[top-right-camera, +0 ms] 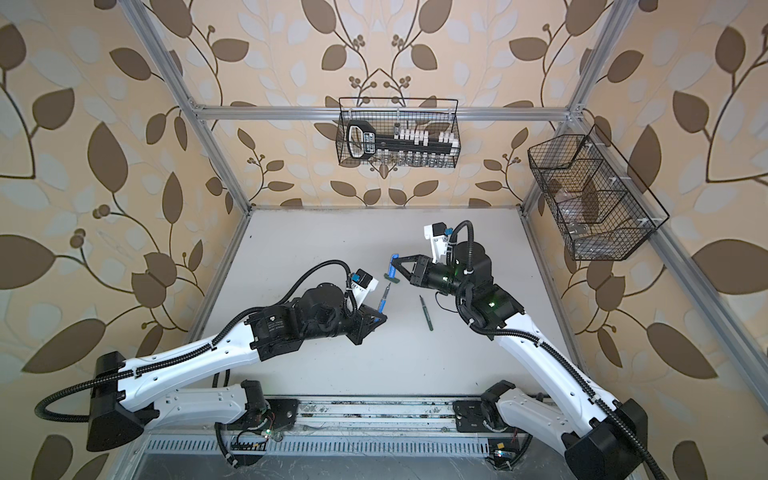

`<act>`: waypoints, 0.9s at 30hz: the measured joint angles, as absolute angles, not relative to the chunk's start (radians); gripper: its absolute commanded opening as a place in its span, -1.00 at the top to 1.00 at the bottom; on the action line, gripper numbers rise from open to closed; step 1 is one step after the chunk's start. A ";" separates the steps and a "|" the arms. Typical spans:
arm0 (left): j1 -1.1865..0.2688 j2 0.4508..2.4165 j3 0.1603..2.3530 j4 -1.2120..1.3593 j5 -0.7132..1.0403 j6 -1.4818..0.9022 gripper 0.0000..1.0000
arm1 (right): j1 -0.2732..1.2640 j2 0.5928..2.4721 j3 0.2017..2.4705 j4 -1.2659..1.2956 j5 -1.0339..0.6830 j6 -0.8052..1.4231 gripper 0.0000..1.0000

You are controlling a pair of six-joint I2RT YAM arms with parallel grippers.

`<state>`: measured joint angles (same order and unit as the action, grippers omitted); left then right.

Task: Insert the pens into the pen caps
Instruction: 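Push the blue cap down over the pen nib with the right gripper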

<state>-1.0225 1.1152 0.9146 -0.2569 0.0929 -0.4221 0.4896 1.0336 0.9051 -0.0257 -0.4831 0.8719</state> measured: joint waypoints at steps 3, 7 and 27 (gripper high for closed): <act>-1.023 1.115 0.915 -0.257 0.093 -0.422 0.74 | 0.500 1.029 0.899 -0.024 -0.483 0.875 0.74; -1.023 1.115 0.915 -0.257 0.091 -0.422 0.74 | 0.511 1.026 0.885 -0.023 -0.483 0.875 0.74; -1.023 1.113 0.915 -0.249 0.074 -0.422 0.74 | 0.522 1.000 0.855 -0.010 -0.478 0.897 0.73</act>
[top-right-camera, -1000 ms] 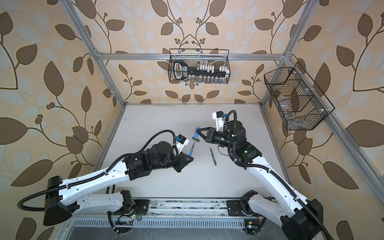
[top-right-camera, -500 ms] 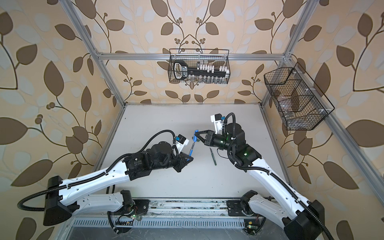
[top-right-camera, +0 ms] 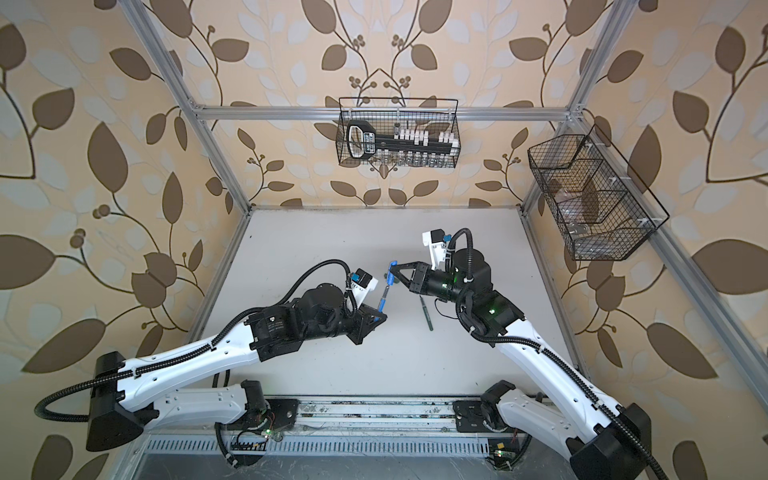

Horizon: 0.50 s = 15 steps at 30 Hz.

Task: Insert the pens into the pen caps
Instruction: 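Push the blue cap down over the pen nib with the right gripper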

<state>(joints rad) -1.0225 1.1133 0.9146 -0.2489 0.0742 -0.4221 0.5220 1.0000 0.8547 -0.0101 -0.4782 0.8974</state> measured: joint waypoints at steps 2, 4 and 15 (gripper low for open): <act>-1.023 1.113 0.915 -0.249 0.074 -0.422 0.74 | 0.528 1.000 0.854 -0.007 -0.473 0.898 0.73; -1.028 1.113 0.915 -0.249 0.072 -0.422 0.74 | 0.533 0.999 0.849 -0.003 -0.467 0.901 0.73; -1.029 1.113 0.915 -0.249 0.067 -0.419 0.74 | 0.548 0.983 0.836 -0.004 -0.445 0.901 0.73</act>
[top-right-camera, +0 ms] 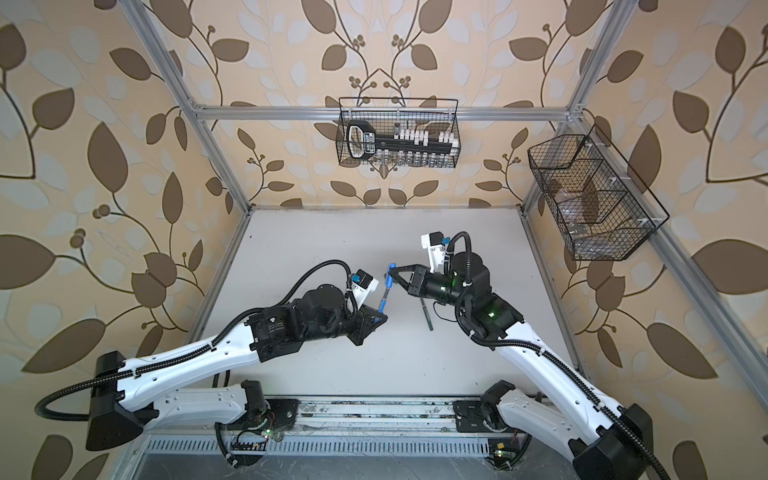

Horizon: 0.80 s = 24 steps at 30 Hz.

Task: Insert the pens into the pen caps
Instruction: 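Push the blue cap down over the pen nib with the right gripper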

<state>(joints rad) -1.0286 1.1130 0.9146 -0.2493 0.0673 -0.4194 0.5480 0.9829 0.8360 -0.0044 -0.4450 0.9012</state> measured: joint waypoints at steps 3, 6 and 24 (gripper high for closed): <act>-1.029 1.108 0.915 -0.249 0.066 -0.418 0.74 | 0.548 0.978 0.836 -0.004 -0.445 0.901 0.73; -1.029 1.101 0.915 -0.250 0.062 -0.418 0.73 | 0.548 0.974 0.836 -0.004 -0.445 0.901 0.73; -1.029 1.098 0.915 -0.262 0.052 -0.406 0.74 | 0.575 0.971 0.836 -0.004 -0.407 0.888 0.74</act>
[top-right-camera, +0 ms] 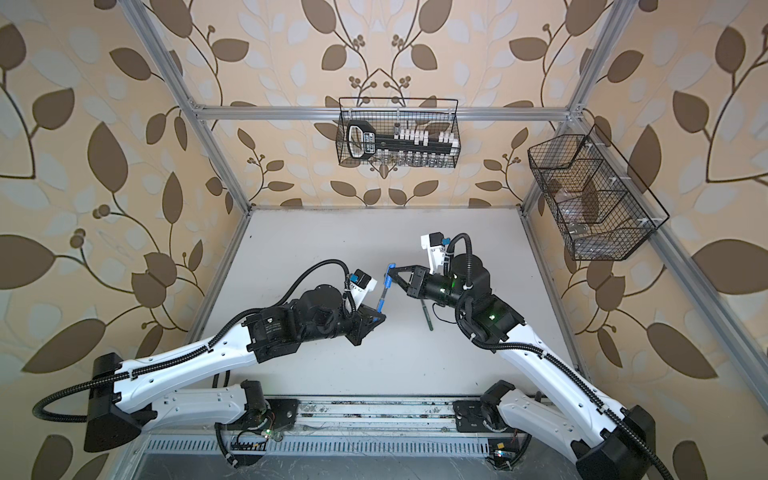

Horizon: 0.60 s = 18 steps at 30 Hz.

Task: Insert the pens into the pen caps
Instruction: 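Push the blue cap down over the pen nib with the right gripper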

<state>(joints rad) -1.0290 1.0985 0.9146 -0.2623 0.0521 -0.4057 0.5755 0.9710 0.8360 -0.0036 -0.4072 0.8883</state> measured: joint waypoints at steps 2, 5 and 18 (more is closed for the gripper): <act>-1.029 1.098 0.915 -0.265 0.052 -0.403 0.74 | 0.576 0.972 0.836 -0.006 -0.405 0.882 0.73; -1.029 1.098 0.915 -0.267 0.052 -0.399 0.74 | 0.579 0.972 0.836 -0.012 -0.397 0.869 0.74; -1.029 1.093 0.915 -0.271 0.042 -0.395 0.71 | 0.581 0.968 0.836 -0.017 -0.389 0.850 0.74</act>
<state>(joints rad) -1.0290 1.0927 0.9146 -0.2714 0.0418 -0.3954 0.5808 0.9680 0.8364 -0.0174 -0.3885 0.8501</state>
